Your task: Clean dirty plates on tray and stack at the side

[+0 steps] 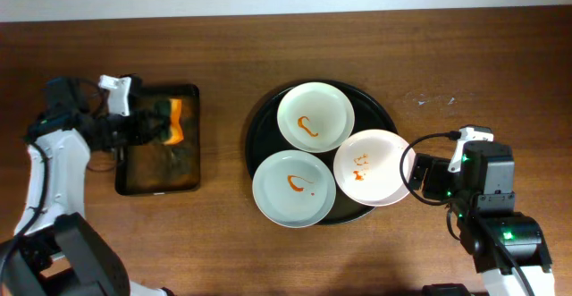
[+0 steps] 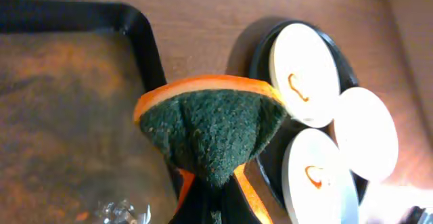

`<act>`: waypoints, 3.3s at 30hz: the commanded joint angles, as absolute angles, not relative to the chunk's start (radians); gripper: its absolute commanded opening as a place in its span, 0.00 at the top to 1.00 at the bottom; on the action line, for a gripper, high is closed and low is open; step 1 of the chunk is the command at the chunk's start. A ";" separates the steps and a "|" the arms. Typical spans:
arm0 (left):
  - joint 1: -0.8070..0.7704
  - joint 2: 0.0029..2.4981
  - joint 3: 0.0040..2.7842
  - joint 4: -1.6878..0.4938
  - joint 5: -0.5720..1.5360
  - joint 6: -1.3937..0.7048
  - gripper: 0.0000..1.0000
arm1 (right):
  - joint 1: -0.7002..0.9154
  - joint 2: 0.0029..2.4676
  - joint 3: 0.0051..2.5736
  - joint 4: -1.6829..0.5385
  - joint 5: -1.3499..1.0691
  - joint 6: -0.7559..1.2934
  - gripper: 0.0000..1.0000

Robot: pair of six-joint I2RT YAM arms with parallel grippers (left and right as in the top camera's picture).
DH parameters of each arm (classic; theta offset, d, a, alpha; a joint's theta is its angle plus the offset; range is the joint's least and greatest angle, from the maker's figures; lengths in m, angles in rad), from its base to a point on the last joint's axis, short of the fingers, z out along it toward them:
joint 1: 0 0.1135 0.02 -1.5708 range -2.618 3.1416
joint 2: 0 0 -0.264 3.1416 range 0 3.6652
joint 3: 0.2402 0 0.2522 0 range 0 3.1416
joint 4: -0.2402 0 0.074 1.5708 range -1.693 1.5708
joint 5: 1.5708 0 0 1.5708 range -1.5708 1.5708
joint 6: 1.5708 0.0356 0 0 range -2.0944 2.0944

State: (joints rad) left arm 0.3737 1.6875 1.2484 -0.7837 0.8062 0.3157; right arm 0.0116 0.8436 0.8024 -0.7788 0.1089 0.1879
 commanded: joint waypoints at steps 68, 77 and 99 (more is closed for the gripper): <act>-0.701 1.802 1.324 -0.445 0.445 0.010 1.00 | -0.339 1.640 0.880 -0.726 -0.526 0.045 0.93; -0.756 1.853 1.324 -0.347 0.452 -0.054 1.00 | -0.339 1.640 0.880 -0.726 -0.526 0.045 0.96; -0.825 2.114 1.324 -0.085 0.224 -0.171 1.00 | -0.231 1.640 0.881 -0.717 -0.406 0.114 0.96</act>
State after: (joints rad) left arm -0.8497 2.0785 1.3075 -0.0483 0.3122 -0.1699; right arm -0.2459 1.6337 0.8719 -0.7166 -0.4339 0.1017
